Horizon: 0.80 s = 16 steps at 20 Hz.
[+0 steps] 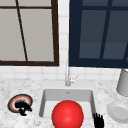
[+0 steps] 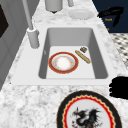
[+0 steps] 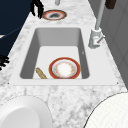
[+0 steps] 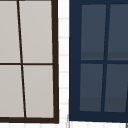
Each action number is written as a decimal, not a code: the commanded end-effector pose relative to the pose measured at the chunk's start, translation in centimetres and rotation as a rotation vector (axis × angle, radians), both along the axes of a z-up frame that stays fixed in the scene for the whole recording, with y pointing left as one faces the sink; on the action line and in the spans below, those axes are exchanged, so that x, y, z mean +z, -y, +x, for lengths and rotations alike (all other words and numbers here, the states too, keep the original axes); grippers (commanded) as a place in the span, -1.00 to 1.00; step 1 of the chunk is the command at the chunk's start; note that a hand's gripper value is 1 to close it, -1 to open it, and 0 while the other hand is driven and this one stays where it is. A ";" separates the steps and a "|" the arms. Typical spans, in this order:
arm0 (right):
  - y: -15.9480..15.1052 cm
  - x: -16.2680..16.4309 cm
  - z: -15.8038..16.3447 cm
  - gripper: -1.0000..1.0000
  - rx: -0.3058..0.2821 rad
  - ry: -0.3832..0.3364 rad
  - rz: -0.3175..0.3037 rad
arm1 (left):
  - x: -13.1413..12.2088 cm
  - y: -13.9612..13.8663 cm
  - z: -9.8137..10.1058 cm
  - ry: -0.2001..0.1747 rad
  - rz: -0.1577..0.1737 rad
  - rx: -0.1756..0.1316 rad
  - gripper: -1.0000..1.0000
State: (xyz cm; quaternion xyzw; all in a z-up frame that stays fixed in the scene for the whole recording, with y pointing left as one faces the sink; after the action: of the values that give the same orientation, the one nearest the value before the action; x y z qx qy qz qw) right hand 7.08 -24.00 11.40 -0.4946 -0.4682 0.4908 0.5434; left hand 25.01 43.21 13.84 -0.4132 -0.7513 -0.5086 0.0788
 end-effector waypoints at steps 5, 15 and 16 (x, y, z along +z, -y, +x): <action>0.7 0.2 0.7 0.00 -0.014 0.011 -0.018 | -0.2 1.0 -1.6 0.002 0.000 0.021 -1.00; 0.8 0.2 0.7 0.00 -0.019 0.025 -0.012 | -1.5 5.0 -5.4 0.033 0.054 0.042 -1.00; 0.8 0.2 0.7 0.00 -0.019 0.025 -0.011 | -1.6 5.5 -5.7 0.042 0.055 0.042 -1.00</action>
State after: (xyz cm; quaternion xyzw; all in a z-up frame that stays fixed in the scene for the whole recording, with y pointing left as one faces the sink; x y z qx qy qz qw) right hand 7.76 -24.85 11.60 -0.5082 -0.4677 0.4818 0.5392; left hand 20.16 39.14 12.21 -0.4159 -0.7415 -0.5204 0.0799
